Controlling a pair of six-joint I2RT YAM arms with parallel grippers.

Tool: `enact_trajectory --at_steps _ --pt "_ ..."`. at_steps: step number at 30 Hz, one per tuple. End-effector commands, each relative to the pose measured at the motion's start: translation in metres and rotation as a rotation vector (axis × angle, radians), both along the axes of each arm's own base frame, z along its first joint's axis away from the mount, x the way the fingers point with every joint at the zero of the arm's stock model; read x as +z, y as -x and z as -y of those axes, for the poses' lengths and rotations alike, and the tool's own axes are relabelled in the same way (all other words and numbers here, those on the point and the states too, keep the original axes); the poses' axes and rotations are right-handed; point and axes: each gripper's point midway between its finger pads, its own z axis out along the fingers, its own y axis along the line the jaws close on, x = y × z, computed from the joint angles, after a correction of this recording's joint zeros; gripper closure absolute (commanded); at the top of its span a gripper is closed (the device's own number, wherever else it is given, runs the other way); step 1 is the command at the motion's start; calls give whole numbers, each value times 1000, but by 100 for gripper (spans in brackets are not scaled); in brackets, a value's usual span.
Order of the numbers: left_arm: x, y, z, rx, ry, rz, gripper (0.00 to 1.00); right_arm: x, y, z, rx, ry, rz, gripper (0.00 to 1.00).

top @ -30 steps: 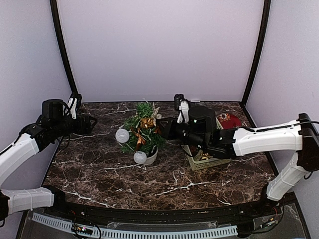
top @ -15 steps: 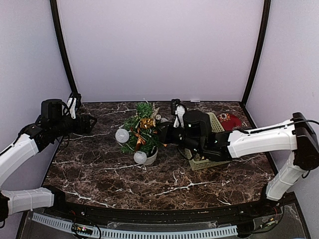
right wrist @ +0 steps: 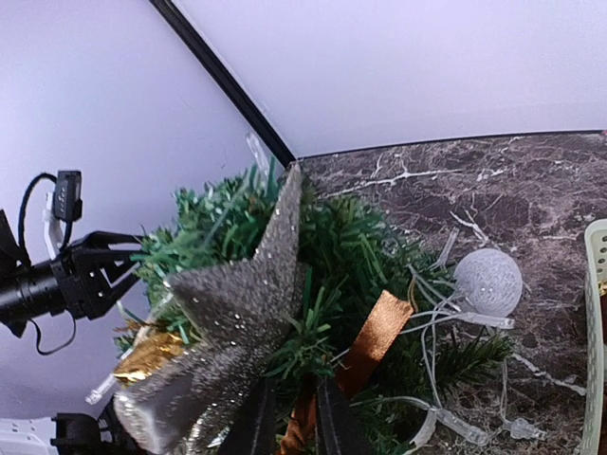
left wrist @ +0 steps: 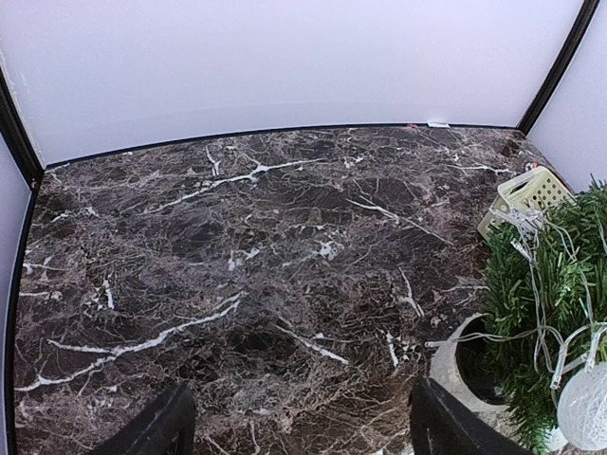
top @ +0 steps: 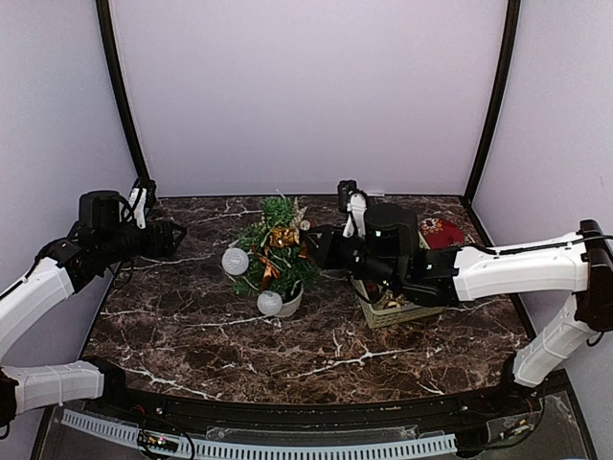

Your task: Decorate the small christmas tree

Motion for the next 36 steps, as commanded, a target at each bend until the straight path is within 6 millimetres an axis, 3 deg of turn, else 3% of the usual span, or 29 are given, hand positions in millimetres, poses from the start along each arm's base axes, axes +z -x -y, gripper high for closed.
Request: enact_trajectory --at_steps 1,11,14,19,25,28,31,36 --pt "6 2 0 -6 8 28 20 25 5 14 -28 -34 36 77" --pt "3 2 -1 -5 6 21 20 20 3 40 -113 4 27 59" --pt "4 2 -2 3 4 24 20 28 1 66 -190 49 43 54" --pt "5 2 -4 16 1 31 20 17 -12 121 -309 205 0 53" --pt "3 1 -5 22 -4 27 20 -22 -50 180 -338 410 -162 53" --pt "0 0 -6 23 -7 21 20 -51 -70 199 -318 540 -257 54" --pt "-1 -1 -5 21 -8 13 20 -89 -88 209 -262 660 -358 57" --pt "-2 -1 -5 23 -11 8 20 -128 -109 205 -134 765 -414 58"
